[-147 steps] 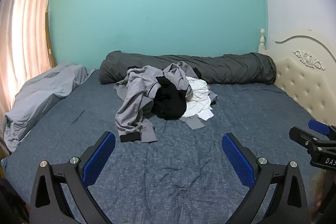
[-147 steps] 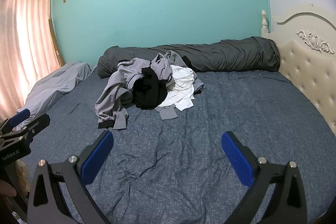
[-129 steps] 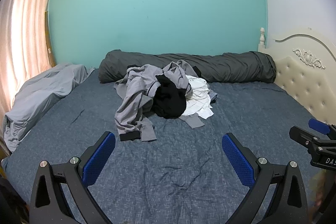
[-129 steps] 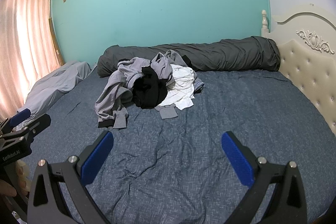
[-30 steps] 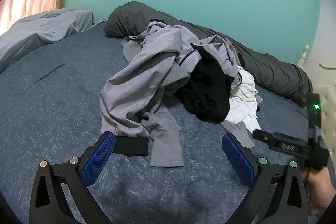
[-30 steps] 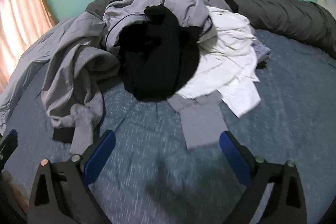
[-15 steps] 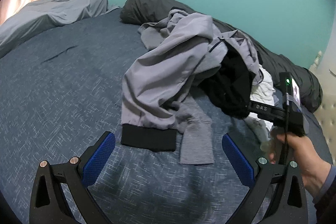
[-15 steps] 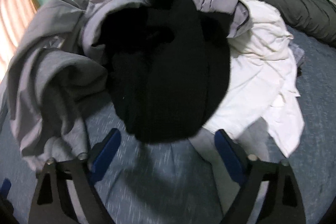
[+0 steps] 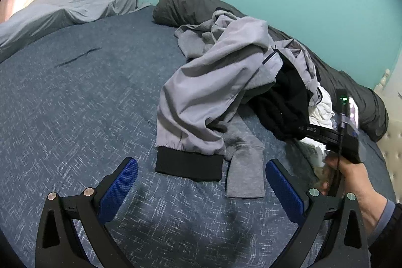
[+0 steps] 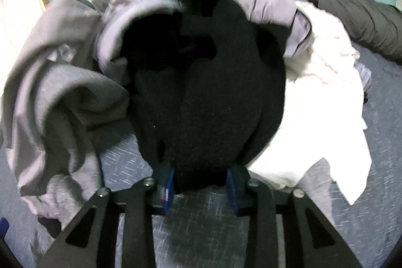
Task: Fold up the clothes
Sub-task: 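Reach the right tool into the pile and grasp the black hoodie, then pull the black hoodie out of the pile with the right tool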
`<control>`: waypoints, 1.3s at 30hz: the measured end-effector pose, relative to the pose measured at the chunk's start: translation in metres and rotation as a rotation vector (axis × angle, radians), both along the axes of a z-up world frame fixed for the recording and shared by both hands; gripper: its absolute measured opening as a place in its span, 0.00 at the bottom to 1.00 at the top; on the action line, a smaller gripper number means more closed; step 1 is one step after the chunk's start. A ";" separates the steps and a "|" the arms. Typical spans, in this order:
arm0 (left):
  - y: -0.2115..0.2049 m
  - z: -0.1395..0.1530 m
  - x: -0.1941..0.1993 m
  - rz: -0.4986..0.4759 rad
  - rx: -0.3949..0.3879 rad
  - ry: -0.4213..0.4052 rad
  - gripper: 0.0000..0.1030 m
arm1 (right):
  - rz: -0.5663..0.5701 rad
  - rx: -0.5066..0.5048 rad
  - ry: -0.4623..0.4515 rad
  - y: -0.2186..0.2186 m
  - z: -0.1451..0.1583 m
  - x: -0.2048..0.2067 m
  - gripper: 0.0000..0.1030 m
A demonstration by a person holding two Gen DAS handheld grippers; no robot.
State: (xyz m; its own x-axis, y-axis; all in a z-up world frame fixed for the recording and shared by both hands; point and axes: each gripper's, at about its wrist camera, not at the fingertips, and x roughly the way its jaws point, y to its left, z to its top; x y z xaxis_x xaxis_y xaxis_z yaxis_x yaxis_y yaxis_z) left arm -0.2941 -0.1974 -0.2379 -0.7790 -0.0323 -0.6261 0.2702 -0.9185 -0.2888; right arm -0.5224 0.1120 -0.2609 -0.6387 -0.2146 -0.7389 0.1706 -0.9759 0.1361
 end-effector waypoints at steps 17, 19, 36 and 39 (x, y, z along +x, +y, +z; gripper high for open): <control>0.018 0.000 0.093 0.009 -0.014 -0.028 1.00 | -0.006 -0.095 0.185 0.054 0.114 0.117 0.18; 0.023 0.000 0.102 0.005 -0.030 -0.024 1.00 | -0.026 -0.115 0.196 0.070 0.126 0.136 0.18; 0.059 0.008 0.183 -0.037 0.013 0.006 1.00 | -0.062 -0.113 0.198 0.167 0.171 0.315 0.16; 0.067 0.010 0.189 -0.051 -0.011 0.022 1.00 | -0.110 -0.114 0.108 0.188 0.146 0.322 0.16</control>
State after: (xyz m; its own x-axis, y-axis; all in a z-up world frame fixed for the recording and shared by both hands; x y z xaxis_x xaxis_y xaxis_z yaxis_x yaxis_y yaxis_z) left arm -0.1047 -0.1305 -0.2274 -0.7936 0.0013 -0.6085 0.2166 -0.9339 -0.2845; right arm -0.2006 0.2997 -0.1154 -0.7371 -0.2172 -0.6399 0.0830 -0.9689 0.2333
